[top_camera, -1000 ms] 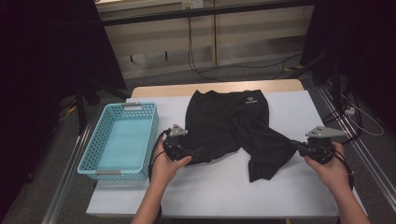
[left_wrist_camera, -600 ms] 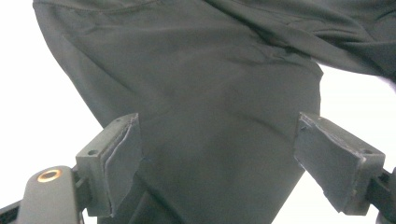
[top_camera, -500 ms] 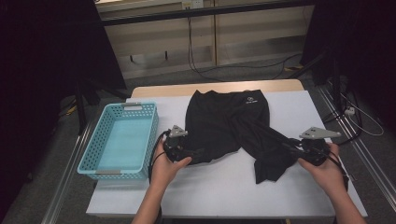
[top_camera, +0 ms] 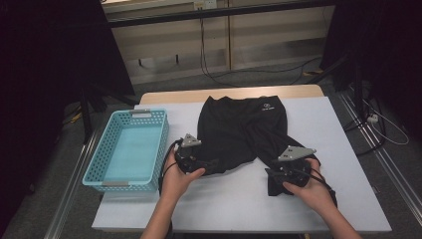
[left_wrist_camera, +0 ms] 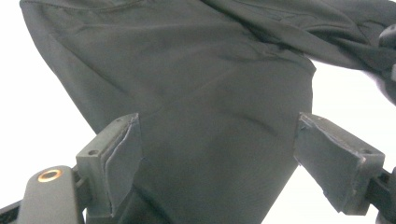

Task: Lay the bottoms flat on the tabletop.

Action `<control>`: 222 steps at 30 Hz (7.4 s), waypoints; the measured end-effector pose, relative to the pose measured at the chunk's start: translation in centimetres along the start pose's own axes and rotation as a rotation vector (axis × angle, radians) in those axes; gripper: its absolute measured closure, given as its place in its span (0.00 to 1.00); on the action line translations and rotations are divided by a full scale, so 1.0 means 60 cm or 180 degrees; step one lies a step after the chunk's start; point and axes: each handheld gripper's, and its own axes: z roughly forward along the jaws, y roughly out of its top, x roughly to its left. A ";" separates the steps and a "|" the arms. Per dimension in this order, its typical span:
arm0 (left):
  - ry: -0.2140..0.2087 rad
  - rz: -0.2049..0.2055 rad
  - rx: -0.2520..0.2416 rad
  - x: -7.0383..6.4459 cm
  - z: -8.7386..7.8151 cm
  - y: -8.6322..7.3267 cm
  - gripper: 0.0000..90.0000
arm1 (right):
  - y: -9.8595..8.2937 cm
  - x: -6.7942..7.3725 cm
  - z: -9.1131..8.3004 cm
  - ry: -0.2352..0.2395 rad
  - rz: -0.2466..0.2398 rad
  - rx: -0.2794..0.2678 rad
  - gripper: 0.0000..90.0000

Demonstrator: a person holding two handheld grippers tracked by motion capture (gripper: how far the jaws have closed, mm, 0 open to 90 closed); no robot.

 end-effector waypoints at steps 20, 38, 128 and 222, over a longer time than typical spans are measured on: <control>0.0012 0.0012 0.0008 0.002 0.001 0.000 0.19 | -0.038 -0.105 -0.051 -0.0457 0.0310 -0.0045 0.93; 0.0009 -0.0012 -0.0025 0.002 -0.006 0.002 0.18 | -0.017 -0.035 -0.022 -0.0307 -0.0082 0.0156 0.70; -0.0581 0.0361 -0.0051 -0.102 0.041 0.014 0.16 | -0.032 -0.102 -0.037 -0.0679 0.0445 -0.0077 0.63; -0.0533 -0.0030 0.0152 -0.078 0.083 -0.009 0.98 | -0.021 -0.069 -0.029 -0.0533 0.0328 -0.0038 0.82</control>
